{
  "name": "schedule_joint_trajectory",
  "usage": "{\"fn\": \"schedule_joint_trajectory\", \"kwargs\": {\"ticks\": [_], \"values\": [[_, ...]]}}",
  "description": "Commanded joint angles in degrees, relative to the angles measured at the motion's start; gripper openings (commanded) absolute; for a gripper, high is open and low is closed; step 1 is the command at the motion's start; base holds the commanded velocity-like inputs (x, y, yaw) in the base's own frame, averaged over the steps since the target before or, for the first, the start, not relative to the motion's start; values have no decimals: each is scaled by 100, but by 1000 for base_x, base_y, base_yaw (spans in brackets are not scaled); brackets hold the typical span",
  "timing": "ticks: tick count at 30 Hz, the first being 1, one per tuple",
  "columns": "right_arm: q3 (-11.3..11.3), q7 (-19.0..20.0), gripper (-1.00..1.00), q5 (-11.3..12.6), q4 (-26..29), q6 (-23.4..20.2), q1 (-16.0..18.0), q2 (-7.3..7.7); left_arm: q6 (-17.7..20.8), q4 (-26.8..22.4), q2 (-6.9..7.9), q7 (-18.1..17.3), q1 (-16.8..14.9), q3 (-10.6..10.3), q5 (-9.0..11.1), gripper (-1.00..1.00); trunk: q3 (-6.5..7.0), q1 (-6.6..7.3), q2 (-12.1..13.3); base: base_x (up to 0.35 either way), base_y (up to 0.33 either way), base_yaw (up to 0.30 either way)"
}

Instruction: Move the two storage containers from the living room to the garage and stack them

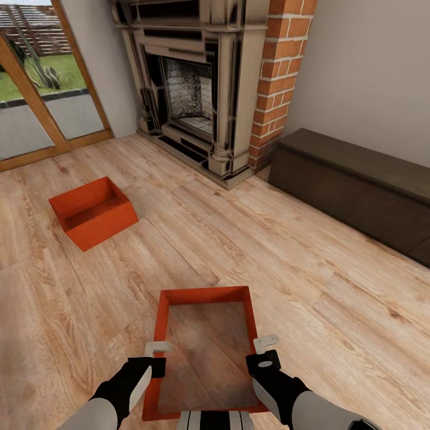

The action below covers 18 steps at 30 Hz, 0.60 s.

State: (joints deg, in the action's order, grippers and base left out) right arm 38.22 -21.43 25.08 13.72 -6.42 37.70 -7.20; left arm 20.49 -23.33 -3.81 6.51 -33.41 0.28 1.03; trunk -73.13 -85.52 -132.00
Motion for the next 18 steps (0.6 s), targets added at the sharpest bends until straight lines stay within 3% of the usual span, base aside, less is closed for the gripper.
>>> {"fn": "schedule_joint_trajectory", "kwargs": {"ticks": [1,13,18], "values": [[80,-2,-100,111,17,-28,0,0,34,-4,-4,17,2,2,-3,-100,-5,0,-1,0,0,0],[80,-2,-100,111,17,-26,0,0,40,-18,-6,17,4,9,2,-100,-5,0,-1,0,0,0],[80,-2,-100,111,17,-17,0,4,52,21,2,17,2,16,10,-100,85,110,200,0,0,0]]}}
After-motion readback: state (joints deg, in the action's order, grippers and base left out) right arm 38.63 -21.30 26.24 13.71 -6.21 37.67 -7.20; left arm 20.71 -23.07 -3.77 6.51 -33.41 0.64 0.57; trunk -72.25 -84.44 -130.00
